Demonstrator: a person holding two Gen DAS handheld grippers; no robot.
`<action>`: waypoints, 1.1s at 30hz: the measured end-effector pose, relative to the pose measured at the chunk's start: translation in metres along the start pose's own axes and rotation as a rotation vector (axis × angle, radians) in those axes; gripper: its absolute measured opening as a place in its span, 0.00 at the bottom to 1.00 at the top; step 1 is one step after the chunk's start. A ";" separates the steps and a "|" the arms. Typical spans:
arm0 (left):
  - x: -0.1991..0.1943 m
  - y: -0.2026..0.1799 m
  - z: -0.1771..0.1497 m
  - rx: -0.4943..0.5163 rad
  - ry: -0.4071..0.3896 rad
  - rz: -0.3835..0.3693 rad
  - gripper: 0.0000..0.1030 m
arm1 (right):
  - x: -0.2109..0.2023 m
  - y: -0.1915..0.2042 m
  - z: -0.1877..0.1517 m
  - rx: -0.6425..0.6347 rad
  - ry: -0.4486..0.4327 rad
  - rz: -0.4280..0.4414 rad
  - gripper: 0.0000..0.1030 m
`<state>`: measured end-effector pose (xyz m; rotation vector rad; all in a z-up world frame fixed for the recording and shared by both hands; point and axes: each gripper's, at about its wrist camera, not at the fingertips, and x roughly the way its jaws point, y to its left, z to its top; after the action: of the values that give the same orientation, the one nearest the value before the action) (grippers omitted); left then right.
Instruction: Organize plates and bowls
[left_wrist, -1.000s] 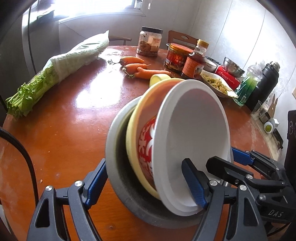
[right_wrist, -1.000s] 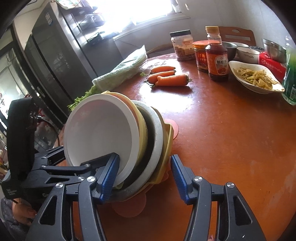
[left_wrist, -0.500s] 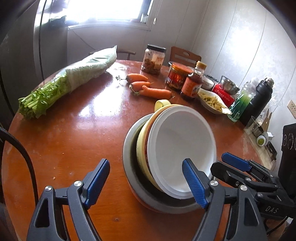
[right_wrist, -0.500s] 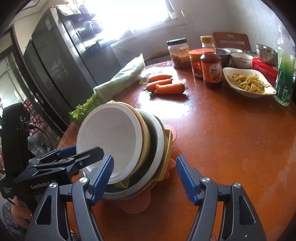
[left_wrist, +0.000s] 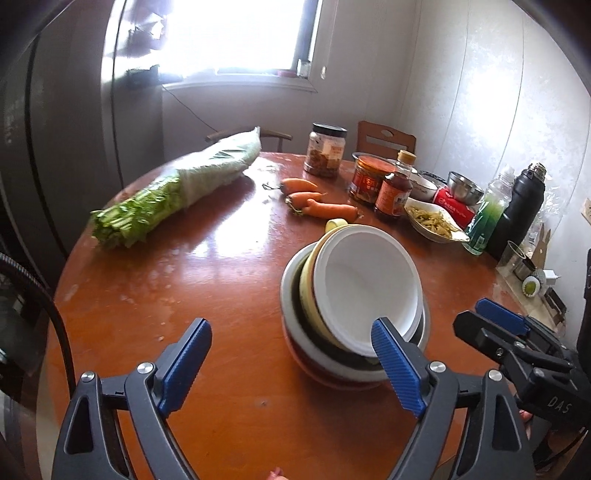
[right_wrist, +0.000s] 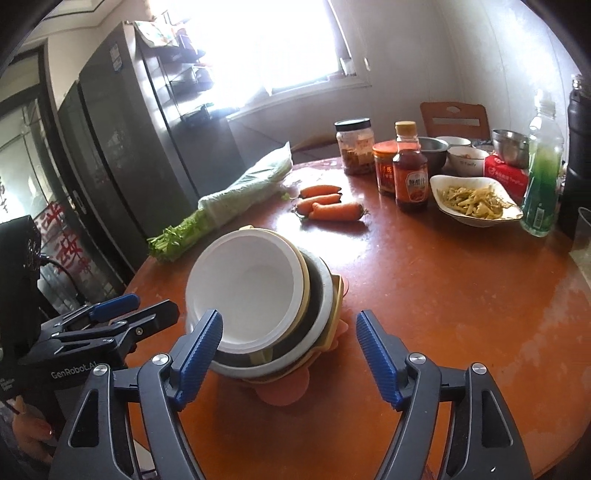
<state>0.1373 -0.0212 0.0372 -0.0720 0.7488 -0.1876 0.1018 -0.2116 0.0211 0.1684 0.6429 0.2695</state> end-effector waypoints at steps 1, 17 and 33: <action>-0.003 0.000 -0.002 -0.002 -0.004 0.007 0.87 | -0.002 0.002 -0.002 -0.007 -0.005 -0.009 0.74; -0.025 0.002 -0.041 -0.033 -0.033 0.065 0.88 | -0.019 0.016 -0.038 -0.087 -0.031 -0.071 0.76; -0.036 -0.009 -0.058 -0.018 -0.056 0.088 0.89 | -0.033 0.030 -0.058 -0.138 -0.053 -0.083 0.76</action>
<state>0.0706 -0.0232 0.0195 -0.0613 0.6961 -0.0948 0.0355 -0.1884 0.0012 0.0167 0.5750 0.2273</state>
